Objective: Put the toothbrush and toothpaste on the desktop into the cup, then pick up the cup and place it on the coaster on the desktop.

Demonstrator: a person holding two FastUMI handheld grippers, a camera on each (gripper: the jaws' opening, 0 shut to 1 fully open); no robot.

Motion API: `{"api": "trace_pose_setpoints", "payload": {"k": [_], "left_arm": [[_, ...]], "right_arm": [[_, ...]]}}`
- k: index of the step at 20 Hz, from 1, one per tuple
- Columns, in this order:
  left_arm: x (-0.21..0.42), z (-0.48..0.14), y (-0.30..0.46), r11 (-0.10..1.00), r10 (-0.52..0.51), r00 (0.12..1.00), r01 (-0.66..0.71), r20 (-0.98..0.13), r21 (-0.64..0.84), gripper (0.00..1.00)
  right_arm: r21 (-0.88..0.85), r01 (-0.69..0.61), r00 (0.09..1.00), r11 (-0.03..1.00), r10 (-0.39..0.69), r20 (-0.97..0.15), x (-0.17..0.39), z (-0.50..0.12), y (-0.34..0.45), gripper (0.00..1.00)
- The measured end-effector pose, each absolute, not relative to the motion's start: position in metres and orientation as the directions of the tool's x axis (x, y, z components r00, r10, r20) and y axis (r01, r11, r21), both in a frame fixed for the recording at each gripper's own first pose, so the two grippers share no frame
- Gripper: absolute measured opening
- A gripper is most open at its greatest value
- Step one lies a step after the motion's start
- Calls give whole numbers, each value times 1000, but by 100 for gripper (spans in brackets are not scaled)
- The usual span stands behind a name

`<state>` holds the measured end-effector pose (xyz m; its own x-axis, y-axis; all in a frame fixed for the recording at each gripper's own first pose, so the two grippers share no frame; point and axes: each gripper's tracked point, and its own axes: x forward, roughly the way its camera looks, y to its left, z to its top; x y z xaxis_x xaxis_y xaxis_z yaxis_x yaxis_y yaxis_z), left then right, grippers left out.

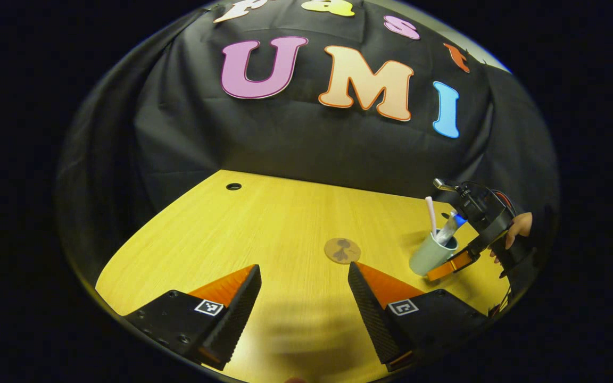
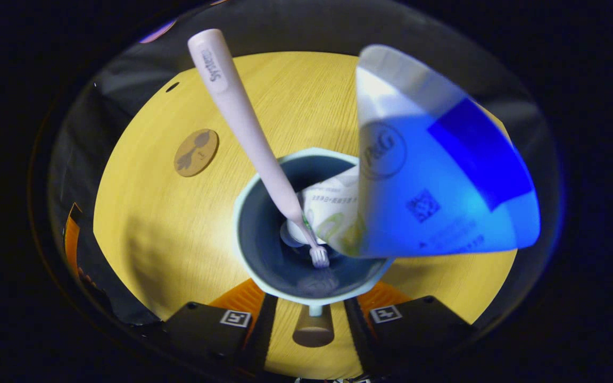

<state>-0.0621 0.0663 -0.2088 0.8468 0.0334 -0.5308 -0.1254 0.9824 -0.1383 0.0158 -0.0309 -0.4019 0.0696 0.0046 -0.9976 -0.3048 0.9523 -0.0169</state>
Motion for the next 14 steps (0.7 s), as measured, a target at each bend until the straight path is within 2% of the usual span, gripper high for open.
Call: {"api": "trace_pose_setpoints", "payload": {"k": [2,3,5,8,9,10,14], "left_arm": [[-61,-209,70,983,36,848,-126,-529,-134,95],[-59,-209,70,983,33,848,-123,-529,-136,95],[-56,-208,68,983,20,848,-113,-529,-143,95],[-51,-208,65,985,2,850,-92,-526,-144,95],[-50,-208,64,986,-3,850,-86,-527,-144,95],[-49,-208,65,986,-8,849,-80,-528,-145,95],[-48,-210,70,985,-23,843,-71,-537,-154,95]], "right_arm": [[-11,-312,58,950,8,-998,15,-403,-32,35],[-12,-316,60,949,8,-998,16,-404,-32,29],[-16,-329,79,944,10,-997,17,-401,-32,33],[15,-329,93,944,49,-994,17,-401,-27,29],[27,-330,101,943,64,-993,19,-399,-22,31],[41,-325,114,945,82,-990,20,-400,-16,29],[81,-332,136,940,132,-982,29,-393,-9,32]]}}
